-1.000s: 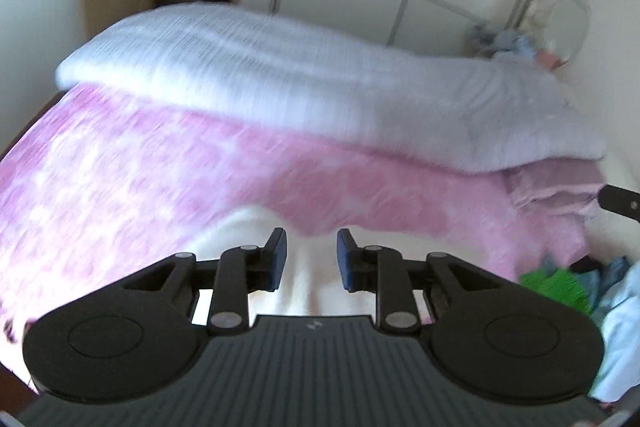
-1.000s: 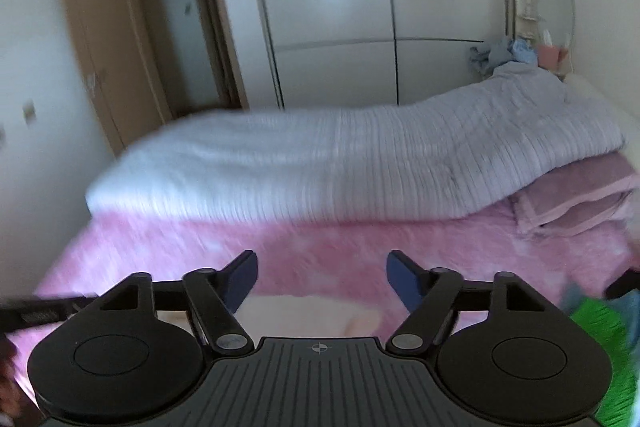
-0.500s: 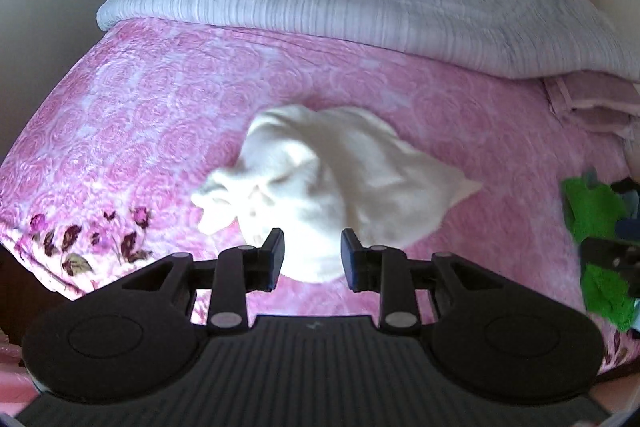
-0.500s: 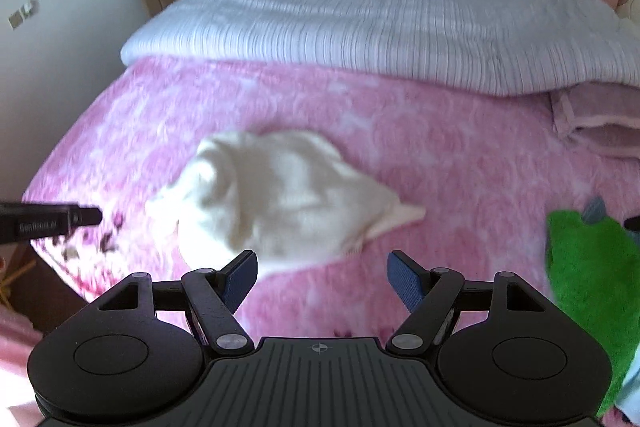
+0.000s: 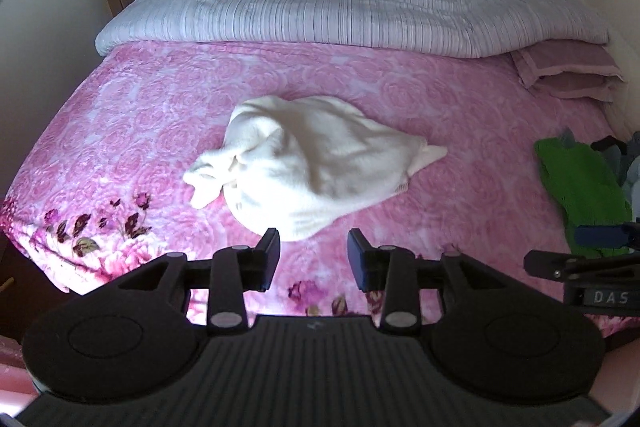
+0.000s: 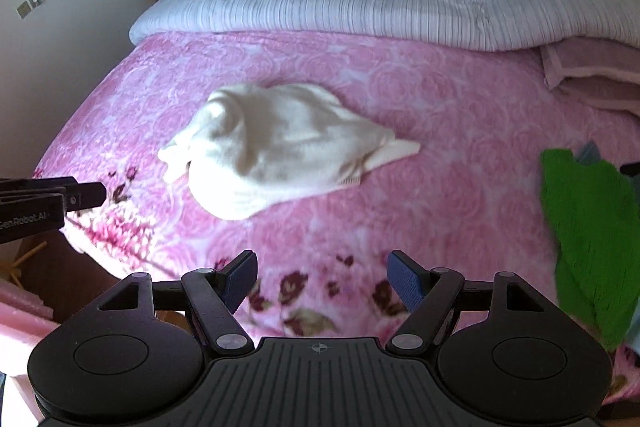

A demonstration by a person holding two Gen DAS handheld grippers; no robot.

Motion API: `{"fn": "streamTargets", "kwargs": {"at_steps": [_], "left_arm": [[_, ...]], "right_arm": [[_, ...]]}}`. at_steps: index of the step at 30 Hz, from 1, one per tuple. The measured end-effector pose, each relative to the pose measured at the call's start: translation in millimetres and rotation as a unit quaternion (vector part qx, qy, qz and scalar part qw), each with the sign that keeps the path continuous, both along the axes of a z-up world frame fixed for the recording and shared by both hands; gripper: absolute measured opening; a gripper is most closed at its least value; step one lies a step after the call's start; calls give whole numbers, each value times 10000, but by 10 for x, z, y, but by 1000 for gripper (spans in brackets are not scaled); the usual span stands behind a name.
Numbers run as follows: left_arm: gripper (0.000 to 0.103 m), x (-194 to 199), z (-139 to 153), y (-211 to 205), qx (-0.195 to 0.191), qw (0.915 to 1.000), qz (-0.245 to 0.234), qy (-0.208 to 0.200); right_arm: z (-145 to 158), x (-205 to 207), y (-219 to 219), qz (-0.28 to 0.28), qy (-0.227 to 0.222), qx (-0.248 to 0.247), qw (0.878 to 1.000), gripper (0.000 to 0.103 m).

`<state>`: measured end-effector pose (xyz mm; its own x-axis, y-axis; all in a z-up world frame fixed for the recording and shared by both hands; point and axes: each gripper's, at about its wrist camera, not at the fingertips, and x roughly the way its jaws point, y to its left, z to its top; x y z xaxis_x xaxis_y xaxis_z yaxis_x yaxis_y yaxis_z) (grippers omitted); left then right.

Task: Fold clothes
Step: 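Move both open grippers toward the crumpled cream sweater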

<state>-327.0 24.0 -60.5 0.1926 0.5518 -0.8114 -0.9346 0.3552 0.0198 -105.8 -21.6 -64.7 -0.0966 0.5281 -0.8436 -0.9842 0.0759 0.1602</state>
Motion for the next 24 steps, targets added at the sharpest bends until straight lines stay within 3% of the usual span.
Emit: {"fn": "streamTargets", "kwargs": {"at_steps": [13, 24], "left_arm": [[37, -230, -55, -217, -39, 9995, 222, 212], [37, -498, -131, 362, -139, 9994, 193, 251]], "right_arm": [[-98, -224, -114, 94, 65, -156, 9998, 75], [-203, -459, 356, -77, 68, -266, 9996, 75]]}}
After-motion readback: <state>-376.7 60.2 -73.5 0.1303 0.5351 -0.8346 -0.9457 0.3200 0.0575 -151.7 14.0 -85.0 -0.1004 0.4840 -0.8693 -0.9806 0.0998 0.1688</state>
